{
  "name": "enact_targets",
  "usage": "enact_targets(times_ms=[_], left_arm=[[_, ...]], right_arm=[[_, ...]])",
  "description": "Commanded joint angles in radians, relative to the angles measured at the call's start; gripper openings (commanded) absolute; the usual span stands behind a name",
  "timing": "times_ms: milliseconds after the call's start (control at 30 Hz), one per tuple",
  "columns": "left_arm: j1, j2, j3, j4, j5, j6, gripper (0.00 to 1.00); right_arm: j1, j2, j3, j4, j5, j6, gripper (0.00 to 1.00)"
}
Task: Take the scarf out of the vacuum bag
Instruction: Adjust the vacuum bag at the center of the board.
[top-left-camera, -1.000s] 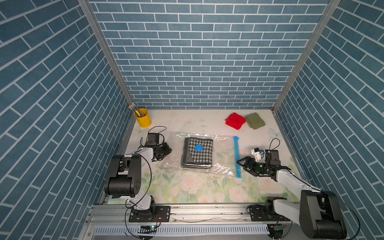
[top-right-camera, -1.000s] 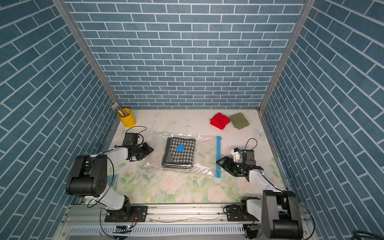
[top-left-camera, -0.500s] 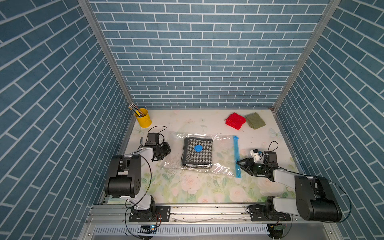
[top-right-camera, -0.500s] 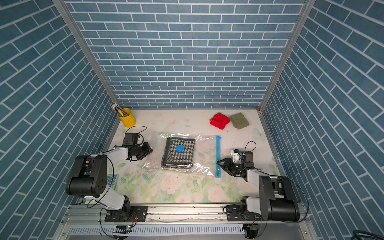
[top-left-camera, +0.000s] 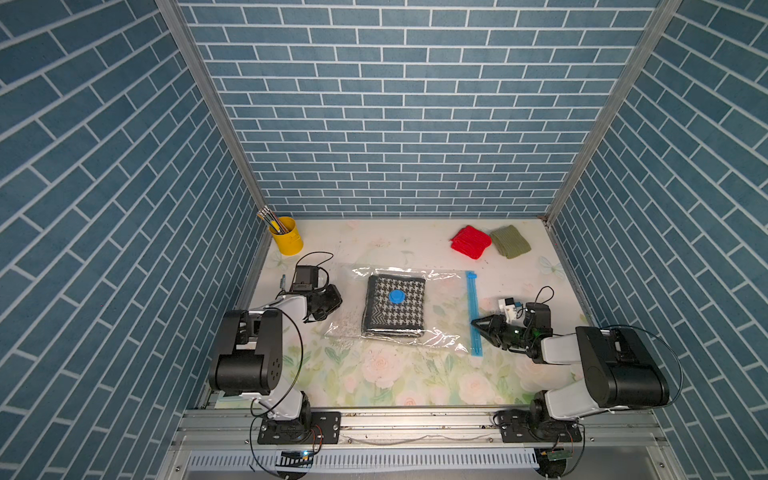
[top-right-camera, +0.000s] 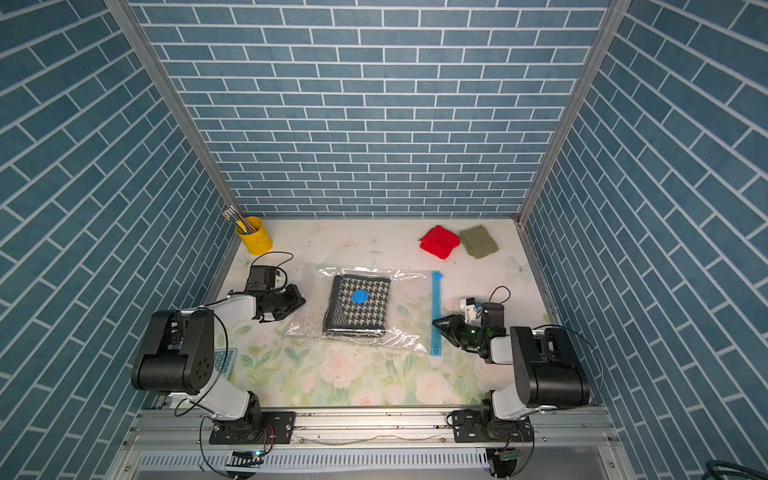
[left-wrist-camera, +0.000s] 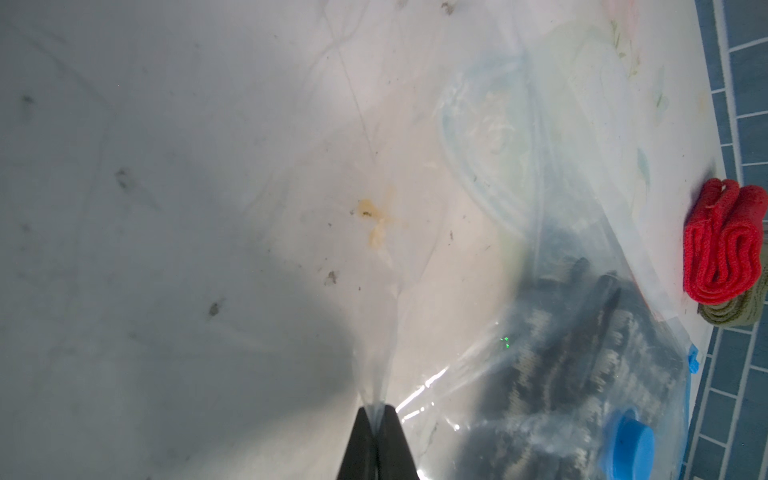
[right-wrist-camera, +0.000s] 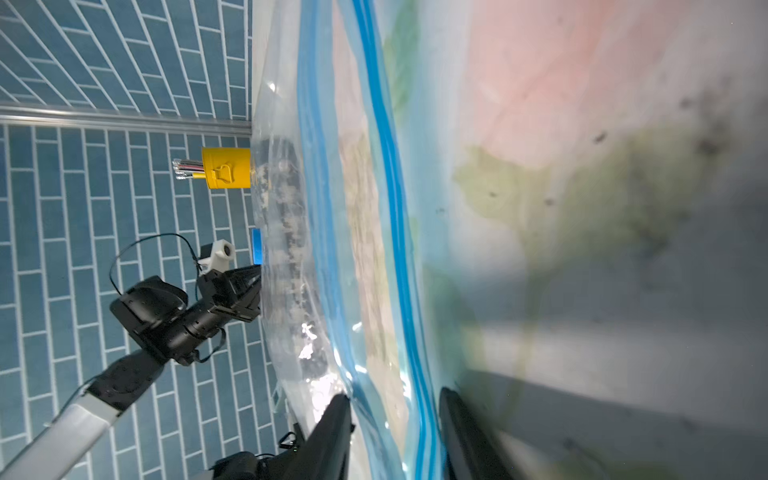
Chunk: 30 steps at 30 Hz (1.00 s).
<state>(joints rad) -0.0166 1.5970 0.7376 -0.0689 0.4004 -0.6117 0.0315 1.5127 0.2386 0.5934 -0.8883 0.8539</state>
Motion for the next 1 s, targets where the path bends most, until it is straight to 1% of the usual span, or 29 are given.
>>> enact_targets(times_ms=[0,167,267,367,467,600,767,967], left_arm=[[-0.003,-0.017,-0.007,-0.015,-0.02,0.014,0.0],[-0.006,-0.03,-0.004,-0.021,-0.024,0.017,0.0],[-0.015,-0.06,-0.001,-0.019,-0.021,0.013,0.0],[-0.036,-0.115,0.013,-0.022,-0.019,0.005,0.0],[-0.069,-0.187,0.042,-0.028,-0.015,-0.007,0.0],[-0.12,-0.267,0.114,-0.071,-0.015,-0.027,0.0],[-0.243,-0.322,0.249,-0.124,-0.042,-0.057,0.0],[-0.405,-0.333,0.408,-0.081,-0.053,-0.094,0.0]], right_arm=[[-0.002,0.027,-0.017,0.138,-0.023,0.068,0.28],[-0.002,0.048,-0.022,0.17,-0.004,0.069,0.01],[-0.002,0.061,-0.033,0.197,0.009,0.073,0.0],[-0.001,0.063,-0.033,0.184,0.035,0.057,0.0],[0.002,0.036,-0.001,0.041,0.09,-0.029,0.0],[0.013,-0.02,0.079,-0.223,0.215,-0.171,0.0],[0.026,-0.051,0.181,-0.462,0.367,-0.295,0.0],[0.056,-0.007,0.239,-0.551,0.443,-0.352,0.0]])
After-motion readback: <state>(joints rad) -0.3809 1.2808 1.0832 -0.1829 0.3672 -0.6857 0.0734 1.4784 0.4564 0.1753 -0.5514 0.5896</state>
